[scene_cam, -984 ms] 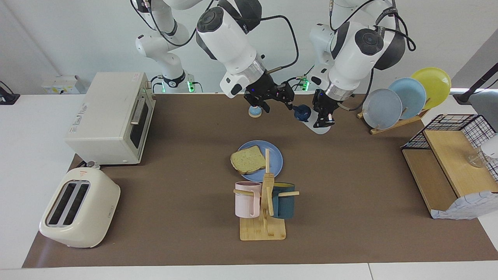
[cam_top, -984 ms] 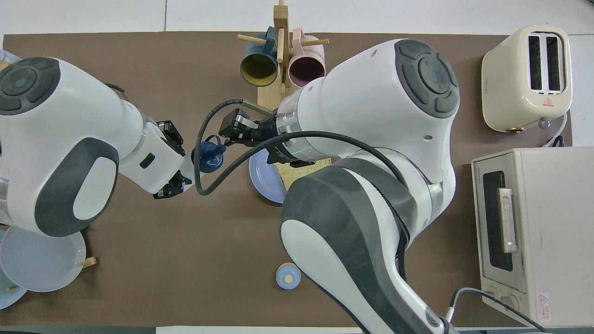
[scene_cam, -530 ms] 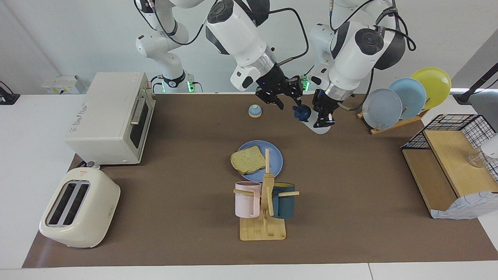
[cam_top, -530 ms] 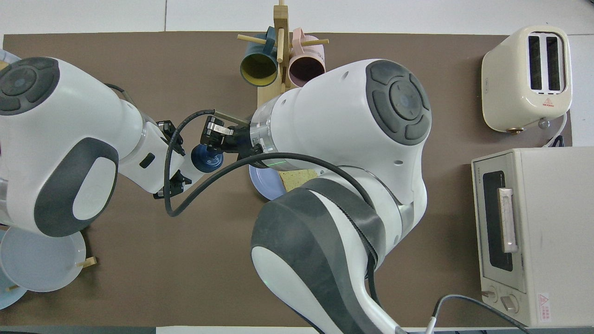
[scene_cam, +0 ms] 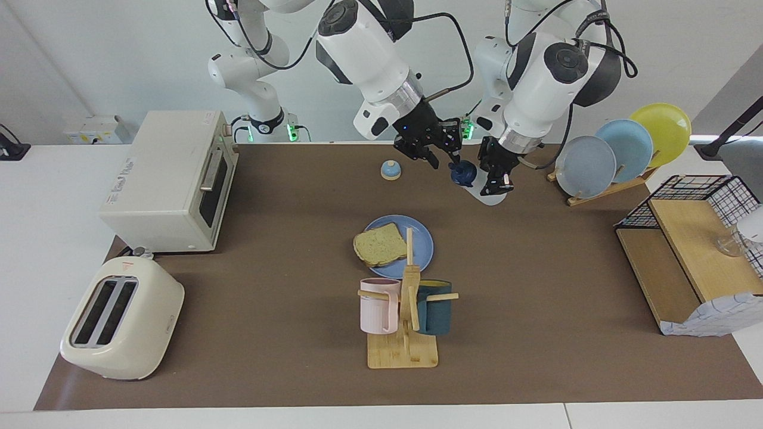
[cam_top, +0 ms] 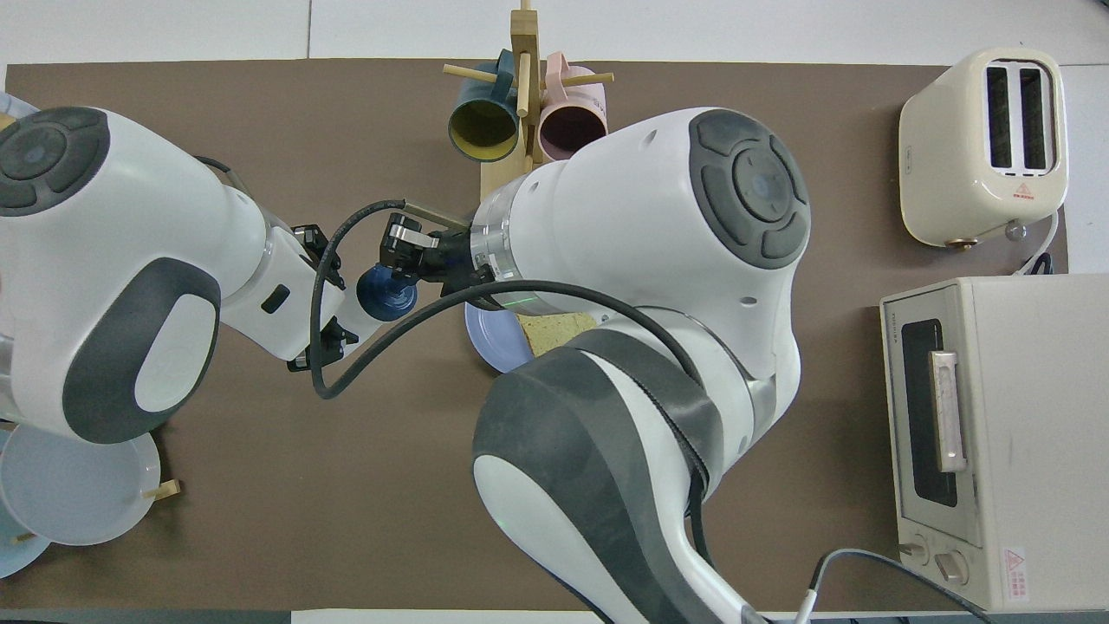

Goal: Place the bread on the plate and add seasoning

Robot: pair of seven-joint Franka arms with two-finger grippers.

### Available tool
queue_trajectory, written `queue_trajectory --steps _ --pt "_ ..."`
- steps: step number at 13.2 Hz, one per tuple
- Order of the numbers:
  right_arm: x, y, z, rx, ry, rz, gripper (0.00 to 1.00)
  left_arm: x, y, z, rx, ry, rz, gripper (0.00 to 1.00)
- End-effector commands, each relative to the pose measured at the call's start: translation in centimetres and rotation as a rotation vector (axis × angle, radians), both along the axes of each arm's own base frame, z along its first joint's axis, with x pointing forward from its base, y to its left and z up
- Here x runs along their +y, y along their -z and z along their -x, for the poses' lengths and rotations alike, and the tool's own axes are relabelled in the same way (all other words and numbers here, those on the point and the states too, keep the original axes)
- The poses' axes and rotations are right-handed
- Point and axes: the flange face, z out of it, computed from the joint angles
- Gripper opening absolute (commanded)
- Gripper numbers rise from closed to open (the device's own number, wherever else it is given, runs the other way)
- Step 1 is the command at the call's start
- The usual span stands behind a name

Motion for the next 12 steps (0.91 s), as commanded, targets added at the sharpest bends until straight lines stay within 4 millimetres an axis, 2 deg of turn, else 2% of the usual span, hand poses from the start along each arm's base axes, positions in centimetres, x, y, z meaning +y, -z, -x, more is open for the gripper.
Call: queue_trajectory --steps 1,4,9,12 --pt "0.15 -0.08 -0.21 -0.008 0.022 0.004 0.44 0.11 -0.50 0.78 -0.018 -0.009 0.005 0.00" --pt "0.13 0.05 -0.23 -0.009 0.024 0.005 0.37 0.11 -0.51 0.77 -0.020 -0.009 0.006 0.00" --pt "0.65 0.72 -0.03 -0.017 0.028 0.002 0.36 0.04 -0.64 0.70 -0.024 -0.017 0.012 0.00" --pt "0.82 0.63 0.09 -0.017 0.027 -0.001 0.32 0.02 -0.67 0.67 -0.027 -0.018 0.014 0.00"
